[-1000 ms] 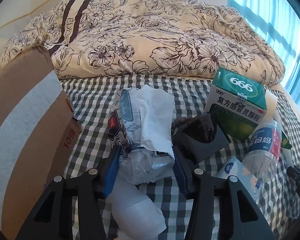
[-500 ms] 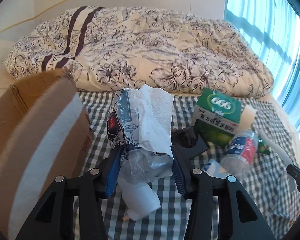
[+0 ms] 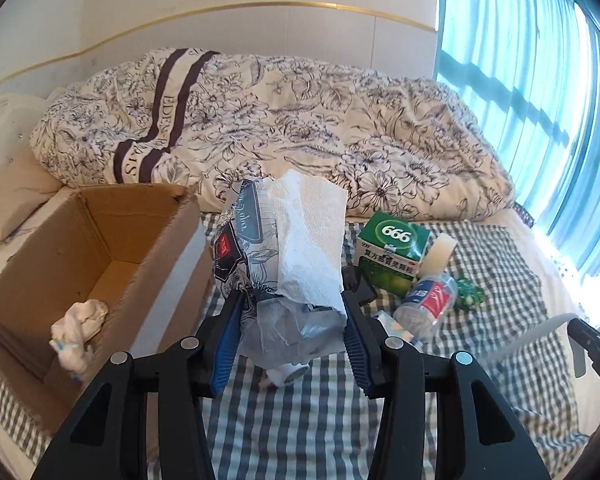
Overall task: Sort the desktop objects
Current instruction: 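Lift and carry the bag and white tube with both grippers over the box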
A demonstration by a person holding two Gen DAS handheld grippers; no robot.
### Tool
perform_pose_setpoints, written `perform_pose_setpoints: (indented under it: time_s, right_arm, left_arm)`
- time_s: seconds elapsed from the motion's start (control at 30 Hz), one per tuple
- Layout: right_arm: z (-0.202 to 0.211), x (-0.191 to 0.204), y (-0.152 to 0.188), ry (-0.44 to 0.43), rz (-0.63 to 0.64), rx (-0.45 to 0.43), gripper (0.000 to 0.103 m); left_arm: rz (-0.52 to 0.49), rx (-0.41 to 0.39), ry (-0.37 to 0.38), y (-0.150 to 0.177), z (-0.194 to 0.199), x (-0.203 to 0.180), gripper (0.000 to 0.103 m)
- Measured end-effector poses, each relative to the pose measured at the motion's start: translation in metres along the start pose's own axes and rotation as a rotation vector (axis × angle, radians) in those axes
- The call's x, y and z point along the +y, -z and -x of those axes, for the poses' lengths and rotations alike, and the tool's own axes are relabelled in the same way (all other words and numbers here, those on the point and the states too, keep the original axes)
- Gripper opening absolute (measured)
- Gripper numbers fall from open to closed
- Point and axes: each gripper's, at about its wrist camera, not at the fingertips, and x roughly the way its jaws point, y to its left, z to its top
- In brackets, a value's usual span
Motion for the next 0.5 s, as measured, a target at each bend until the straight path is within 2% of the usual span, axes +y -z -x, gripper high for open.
perform_pose_setpoints:
  time_s: [0.5]
  right_arm:
    - [0.098, 0.035, -0.007, -0.053, 0.037, -0.129, 0.011]
  left_arm:
    - [0.016, -0.109, 0.024, 0.001, 0.108, 0.013, 0.049]
